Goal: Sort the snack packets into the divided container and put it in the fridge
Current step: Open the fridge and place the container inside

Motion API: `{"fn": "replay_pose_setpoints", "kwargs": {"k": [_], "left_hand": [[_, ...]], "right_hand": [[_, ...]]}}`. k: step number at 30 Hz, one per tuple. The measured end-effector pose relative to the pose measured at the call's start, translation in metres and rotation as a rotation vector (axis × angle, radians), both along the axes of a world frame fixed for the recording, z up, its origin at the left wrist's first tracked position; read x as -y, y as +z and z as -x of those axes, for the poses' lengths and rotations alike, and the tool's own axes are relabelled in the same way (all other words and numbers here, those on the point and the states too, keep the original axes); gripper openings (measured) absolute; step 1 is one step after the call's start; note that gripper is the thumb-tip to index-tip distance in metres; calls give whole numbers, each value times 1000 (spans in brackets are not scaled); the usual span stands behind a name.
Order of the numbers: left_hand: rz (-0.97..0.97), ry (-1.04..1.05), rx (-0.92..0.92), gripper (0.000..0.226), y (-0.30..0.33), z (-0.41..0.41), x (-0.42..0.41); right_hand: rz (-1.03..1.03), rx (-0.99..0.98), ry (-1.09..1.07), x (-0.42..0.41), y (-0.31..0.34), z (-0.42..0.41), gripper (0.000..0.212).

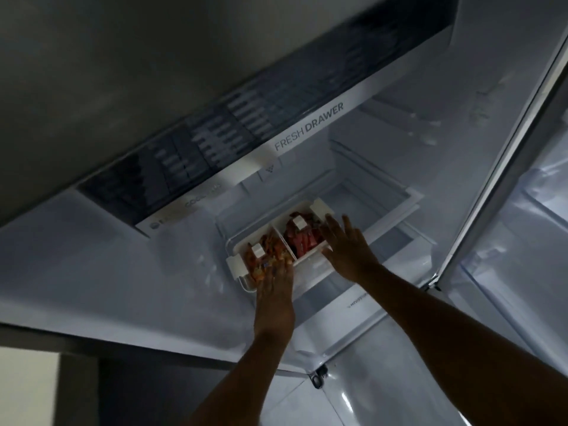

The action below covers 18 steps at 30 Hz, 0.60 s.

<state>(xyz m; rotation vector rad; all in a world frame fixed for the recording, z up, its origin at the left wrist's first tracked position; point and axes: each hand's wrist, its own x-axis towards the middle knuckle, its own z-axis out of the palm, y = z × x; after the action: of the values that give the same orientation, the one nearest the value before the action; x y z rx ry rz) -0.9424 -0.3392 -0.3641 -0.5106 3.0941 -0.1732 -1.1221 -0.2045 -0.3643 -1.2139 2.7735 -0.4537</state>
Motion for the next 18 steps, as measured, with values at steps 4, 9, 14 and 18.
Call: {"fn": "replay_pose_setpoints", "kwargs": {"k": [4, 9, 14, 18], "left_hand": [[-31, 127, 75, 80, 8, 11, 9], [-51, 168, 199, 85, 17, 11, 8], [-61, 187, 221, 97, 19, 14, 13], [-47, 192, 200, 102, 18, 19, 18]], "right_hand": [[-45, 65, -58, 26, 7, -9, 73], [-24, 29, 6, 29, -13, -45, 93], [-34, 72, 53, 34, -9, -37, 99], [-8, 138, 30, 46, -4, -32, 104]]}}
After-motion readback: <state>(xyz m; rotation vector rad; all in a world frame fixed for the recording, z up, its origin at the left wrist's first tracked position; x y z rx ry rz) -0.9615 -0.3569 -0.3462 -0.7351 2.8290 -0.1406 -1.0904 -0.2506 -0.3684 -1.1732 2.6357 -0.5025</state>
